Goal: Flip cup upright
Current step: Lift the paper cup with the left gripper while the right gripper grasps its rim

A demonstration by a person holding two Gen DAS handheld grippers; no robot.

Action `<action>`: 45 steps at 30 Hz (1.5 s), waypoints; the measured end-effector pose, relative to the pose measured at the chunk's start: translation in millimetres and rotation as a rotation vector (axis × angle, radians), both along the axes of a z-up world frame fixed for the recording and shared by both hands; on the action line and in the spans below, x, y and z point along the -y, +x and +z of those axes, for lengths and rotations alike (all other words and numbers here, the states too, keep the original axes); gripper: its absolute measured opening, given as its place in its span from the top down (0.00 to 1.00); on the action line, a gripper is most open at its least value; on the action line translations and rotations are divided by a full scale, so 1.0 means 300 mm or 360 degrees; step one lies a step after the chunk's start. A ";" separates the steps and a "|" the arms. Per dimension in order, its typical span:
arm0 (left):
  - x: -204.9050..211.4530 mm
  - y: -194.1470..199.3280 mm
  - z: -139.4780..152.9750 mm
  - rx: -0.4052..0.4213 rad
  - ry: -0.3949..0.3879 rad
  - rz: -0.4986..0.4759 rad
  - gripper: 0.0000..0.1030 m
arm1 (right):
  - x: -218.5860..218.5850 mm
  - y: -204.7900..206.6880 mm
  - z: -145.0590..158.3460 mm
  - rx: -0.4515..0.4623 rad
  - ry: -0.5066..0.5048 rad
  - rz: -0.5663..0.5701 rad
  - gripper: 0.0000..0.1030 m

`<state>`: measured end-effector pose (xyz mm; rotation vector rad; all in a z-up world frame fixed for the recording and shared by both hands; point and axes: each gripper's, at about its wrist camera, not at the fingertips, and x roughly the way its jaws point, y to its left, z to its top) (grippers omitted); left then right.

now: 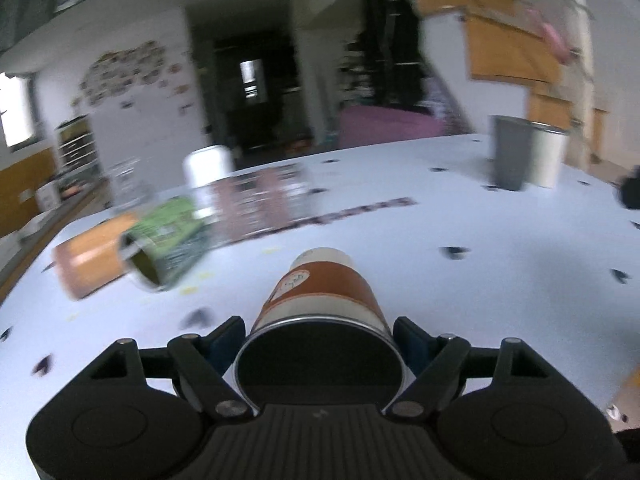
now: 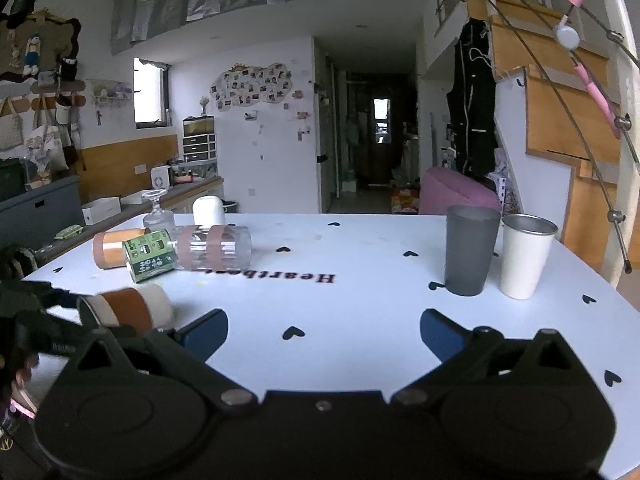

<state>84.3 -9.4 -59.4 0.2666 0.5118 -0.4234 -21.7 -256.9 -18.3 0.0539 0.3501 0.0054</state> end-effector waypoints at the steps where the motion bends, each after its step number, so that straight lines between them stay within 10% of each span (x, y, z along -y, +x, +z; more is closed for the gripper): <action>1: 0.032 -0.013 -0.005 0.0009 0.0003 -0.0033 0.21 | 0.007 -0.001 -0.001 -0.0001 0.0004 -0.0009 0.00; 9: 0.225 -0.106 -0.037 0.0093 0.0049 -0.0303 0.20 | 0.040 0.081 0.018 -0.0082 0.0024 -0.0025 0.00; 23: 0.149 -0.158 -0.056 0.0031 -0.0026 -0.0218 0.13 | -0.145 0.543 -0.100 -0.0575 0.0037 0.0234 0.00; 45: -0.060 -0.046 -0.041 -0.0091 -0.0321 0.0228 0.10 | -0.016 0.303 -0.142 -0.0673 0.0139 0.0171 0.00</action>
